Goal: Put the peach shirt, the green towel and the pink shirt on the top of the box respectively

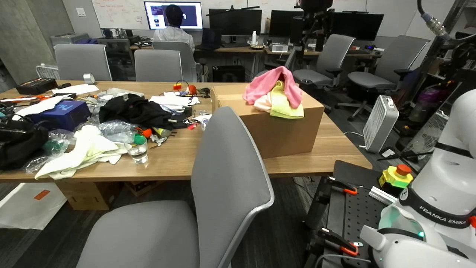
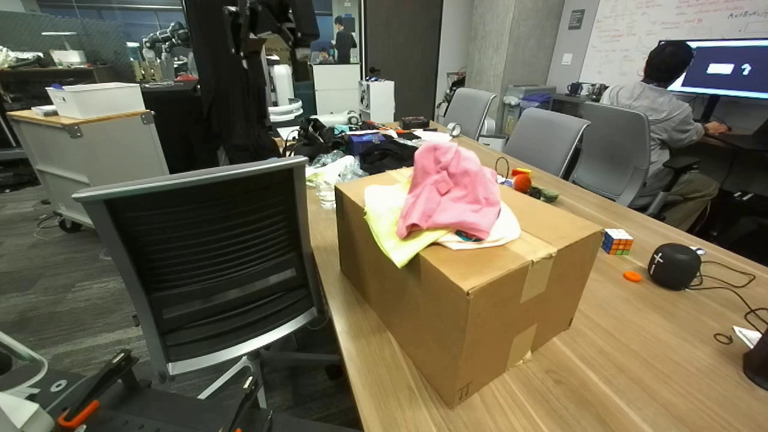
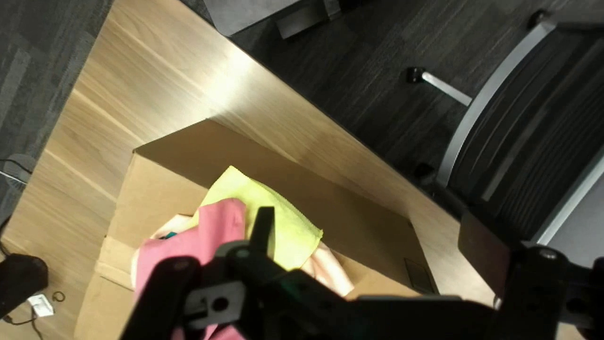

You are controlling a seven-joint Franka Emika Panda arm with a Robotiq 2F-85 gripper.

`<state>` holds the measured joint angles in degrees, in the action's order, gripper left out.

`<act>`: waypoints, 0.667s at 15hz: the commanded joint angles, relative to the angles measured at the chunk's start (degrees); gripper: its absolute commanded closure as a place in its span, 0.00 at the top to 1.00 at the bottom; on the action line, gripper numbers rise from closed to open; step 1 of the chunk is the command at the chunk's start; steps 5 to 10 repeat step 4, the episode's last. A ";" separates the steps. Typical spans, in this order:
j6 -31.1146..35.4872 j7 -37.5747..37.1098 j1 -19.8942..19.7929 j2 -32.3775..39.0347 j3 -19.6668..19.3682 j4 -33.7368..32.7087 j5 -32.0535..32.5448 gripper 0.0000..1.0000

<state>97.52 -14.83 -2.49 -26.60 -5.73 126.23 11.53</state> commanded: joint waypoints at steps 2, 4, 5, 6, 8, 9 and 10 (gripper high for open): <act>1.82 1.27 -0.03 0.94 3.00 1.80 -4.39 1.00; 0.58 2.90 -0.98 0.88 3.00 1.51 -4.30 1.00; 0.58 2.90 -0.98 0.88 3.00 1.51 -4.30 1.00; 0.58 2.90 -0.98 0.88 3.00 1.51 -4.30 1.00; 0.58 2.90 -0.98 0.88 3.00 1.51 -4.30 1.00; 0.58 2.90 -0.98 0.88 3.00 1.51 -4.30 1.00; 0.58 2.90 -0.98 0.88 3.00 1.51 -4.30 1.00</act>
